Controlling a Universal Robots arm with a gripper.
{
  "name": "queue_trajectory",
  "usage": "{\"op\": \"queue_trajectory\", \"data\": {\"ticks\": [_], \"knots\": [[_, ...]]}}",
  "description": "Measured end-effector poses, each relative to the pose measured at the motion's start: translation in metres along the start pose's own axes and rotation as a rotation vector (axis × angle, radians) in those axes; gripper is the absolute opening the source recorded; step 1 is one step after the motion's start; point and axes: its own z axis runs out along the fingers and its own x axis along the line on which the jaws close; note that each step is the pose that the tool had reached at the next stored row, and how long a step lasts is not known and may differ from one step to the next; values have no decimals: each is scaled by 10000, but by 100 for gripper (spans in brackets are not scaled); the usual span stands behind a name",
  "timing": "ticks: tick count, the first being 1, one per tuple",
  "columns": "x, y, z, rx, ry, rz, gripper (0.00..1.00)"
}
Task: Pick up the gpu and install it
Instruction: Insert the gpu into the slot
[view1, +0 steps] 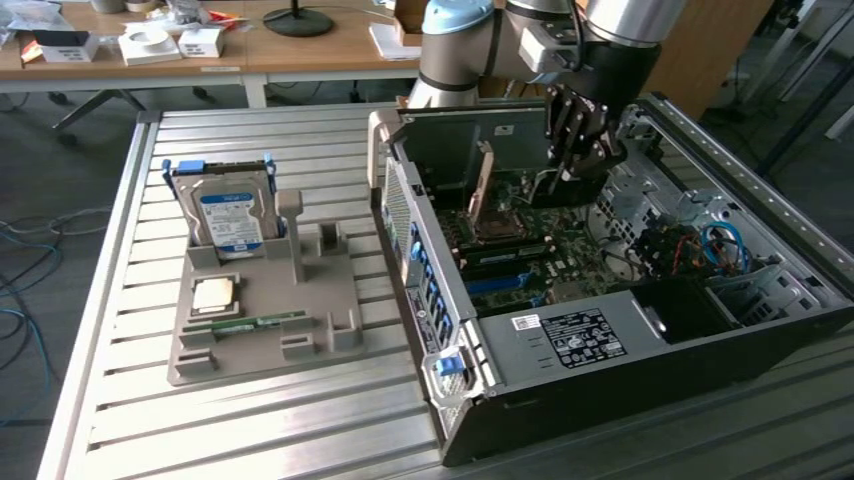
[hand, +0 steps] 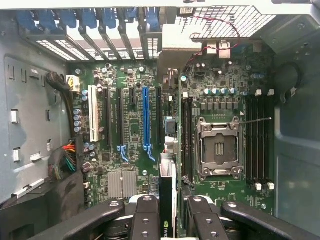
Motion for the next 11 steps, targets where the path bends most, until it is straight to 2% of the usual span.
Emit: {"op": "queue_trajectory", "data": {"ticks": [11], "knots": [[23,-1,1,1,-3,-1,26]]}}
